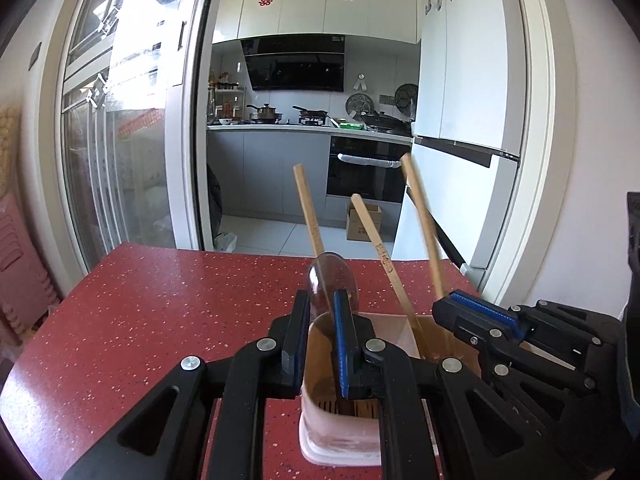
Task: Organize utensils
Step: 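Lower the spoon into the holder and open the left tool while the right tool releases its chopstick, then move both open tools back toward the remaining spoons on the table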
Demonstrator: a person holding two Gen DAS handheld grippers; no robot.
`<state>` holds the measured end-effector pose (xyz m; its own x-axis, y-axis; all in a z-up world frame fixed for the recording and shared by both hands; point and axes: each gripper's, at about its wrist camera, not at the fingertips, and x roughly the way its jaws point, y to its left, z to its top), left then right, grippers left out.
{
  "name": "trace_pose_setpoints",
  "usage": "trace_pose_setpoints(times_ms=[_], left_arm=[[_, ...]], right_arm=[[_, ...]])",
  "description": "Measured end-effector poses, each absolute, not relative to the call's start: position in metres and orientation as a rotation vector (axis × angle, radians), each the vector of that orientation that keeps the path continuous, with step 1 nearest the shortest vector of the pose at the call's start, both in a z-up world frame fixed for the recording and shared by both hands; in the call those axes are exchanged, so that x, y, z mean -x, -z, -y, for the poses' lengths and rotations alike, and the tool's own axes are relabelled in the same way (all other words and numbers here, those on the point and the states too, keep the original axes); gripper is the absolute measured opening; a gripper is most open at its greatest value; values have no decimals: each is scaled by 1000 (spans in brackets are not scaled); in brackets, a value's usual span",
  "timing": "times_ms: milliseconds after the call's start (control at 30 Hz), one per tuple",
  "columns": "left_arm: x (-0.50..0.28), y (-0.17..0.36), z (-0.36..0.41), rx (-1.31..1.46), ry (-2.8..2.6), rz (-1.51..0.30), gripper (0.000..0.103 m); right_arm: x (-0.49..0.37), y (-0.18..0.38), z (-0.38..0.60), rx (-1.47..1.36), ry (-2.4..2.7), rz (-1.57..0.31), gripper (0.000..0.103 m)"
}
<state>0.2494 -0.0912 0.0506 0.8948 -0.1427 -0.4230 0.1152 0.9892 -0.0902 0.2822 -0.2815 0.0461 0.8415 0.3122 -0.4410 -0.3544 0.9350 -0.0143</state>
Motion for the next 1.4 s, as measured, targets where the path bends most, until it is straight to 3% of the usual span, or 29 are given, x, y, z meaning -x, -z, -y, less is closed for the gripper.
trace_pose_setpoints(times_ms=[67, 133, 400, 467, 500, 533, 967, 1400], left_arm=[[-245, -53, 86, 68, 133, -447, 42], [-238, -55, 82, 67, 127, -454, 42], [-200, -54, 57, 64, 126, -549, 42], [-187, -48, 49, 71, 128, -592, 65], [-179, -44, 44, 77, 115, -605, 95], [-171, -42, 40, 82, 108, -602, 102], [-100, 36, 21, 8, 112, -888, 103], [-69, 73, 26, 15, 151, -977, 103]], right_arm=[[-282, -46, 283, 87, -357, -472, 17], [-279, -47, 286, 75, -353, -480, 35], [-247, -66, 301, -26, -341, -512, 45], [-235, -68, 304, -47, -342, -529, 47], [-229, -68, 306, -59, -342, -538, 48], [-220, -67, 308, -80, -347, -559, 49], [-143, 14, 308, -241, -354, -958, 49], [-88, 64, 288, -137, -324, -1094, 49]])
